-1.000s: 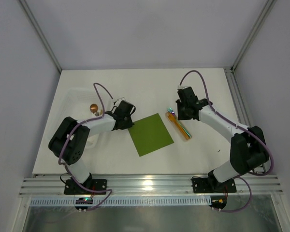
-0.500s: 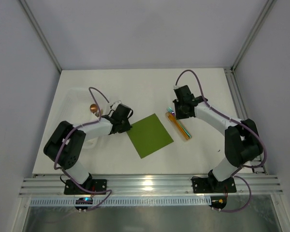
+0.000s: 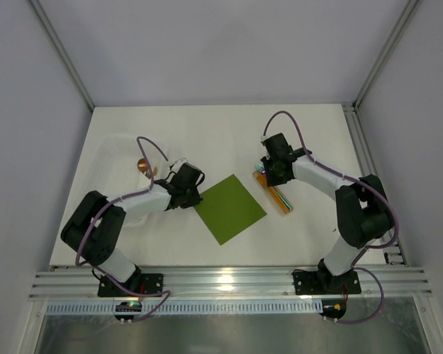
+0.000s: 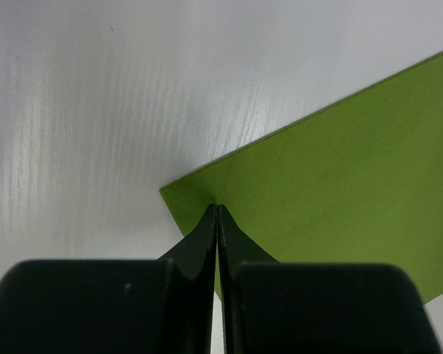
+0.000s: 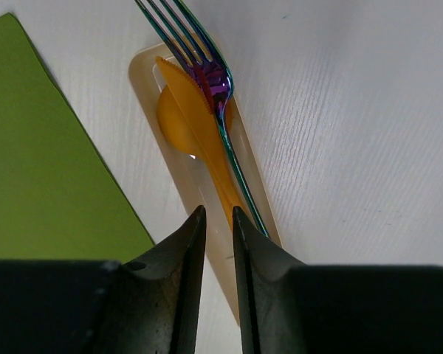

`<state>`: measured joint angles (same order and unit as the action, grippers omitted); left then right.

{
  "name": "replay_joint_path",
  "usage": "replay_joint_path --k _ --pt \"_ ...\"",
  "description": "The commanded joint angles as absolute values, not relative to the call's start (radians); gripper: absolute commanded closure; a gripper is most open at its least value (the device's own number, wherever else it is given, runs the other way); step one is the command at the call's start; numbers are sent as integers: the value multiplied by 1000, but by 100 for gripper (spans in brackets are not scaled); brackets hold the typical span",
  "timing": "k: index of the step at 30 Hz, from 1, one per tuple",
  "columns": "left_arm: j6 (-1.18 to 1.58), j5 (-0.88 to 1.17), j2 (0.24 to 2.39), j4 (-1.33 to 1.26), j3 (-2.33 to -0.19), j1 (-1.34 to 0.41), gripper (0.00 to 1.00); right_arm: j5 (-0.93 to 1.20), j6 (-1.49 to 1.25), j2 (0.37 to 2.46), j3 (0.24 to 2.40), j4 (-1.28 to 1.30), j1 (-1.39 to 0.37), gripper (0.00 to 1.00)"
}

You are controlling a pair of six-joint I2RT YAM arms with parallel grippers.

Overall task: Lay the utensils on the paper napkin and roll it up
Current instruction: Adjust the napkin at the center of the board, then pick up the utensils from the container.

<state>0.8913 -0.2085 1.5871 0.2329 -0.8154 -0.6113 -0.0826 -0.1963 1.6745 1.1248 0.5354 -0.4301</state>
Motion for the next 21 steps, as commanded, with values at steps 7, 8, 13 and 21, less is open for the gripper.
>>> replay_joint_path --k 7,8,13,21 --pt "907 -248 1460 290 -818 -644 99 -84 -175 1710 1098 491 -434 75" --pt "904 -256 1441 294 -818 -646 98 -86 -175 1713 1098 489 -436 75" --pt "894 -258 1381 321 -819 -647 96 -101 -170 1735 1097 488 -434 75" --pt "879 -267 1273 354 -810 -647 95 -129 -169 1761 1086 471 -437 75"
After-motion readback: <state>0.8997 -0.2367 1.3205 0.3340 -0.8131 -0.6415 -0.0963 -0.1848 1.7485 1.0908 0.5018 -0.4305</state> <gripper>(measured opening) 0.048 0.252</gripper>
